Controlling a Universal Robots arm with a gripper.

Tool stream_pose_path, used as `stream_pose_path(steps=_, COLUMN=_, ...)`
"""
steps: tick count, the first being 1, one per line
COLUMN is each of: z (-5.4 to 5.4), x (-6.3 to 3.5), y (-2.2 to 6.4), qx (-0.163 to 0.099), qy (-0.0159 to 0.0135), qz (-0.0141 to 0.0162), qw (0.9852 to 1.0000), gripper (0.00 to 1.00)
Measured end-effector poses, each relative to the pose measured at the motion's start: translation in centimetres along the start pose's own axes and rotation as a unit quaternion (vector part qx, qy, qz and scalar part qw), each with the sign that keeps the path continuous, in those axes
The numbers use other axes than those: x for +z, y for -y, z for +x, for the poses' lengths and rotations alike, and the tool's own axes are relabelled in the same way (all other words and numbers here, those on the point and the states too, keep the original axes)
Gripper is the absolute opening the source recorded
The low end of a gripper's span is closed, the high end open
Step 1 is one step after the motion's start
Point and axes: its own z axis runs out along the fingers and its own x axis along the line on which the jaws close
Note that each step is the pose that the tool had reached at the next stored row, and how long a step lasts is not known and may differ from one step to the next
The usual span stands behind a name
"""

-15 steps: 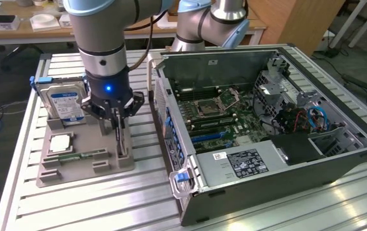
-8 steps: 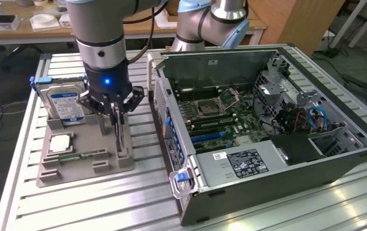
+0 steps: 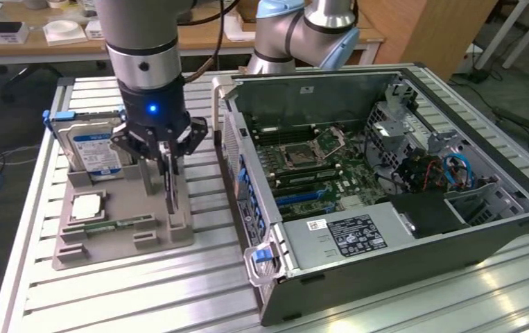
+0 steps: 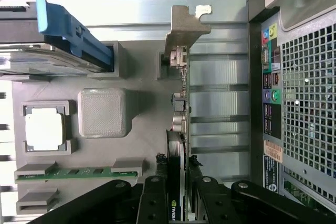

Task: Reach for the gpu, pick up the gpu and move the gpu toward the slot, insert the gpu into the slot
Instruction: 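Pick up the gpu and move the gpu toward the slot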

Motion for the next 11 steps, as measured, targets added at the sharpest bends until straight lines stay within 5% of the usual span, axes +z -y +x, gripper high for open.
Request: stream_pose_path(steps=11, z=-0.1, x=-4.39, y=-0.15, qx=0.0, qy=0.0, qz=0.0, qw=1.0, gripper=0.26)
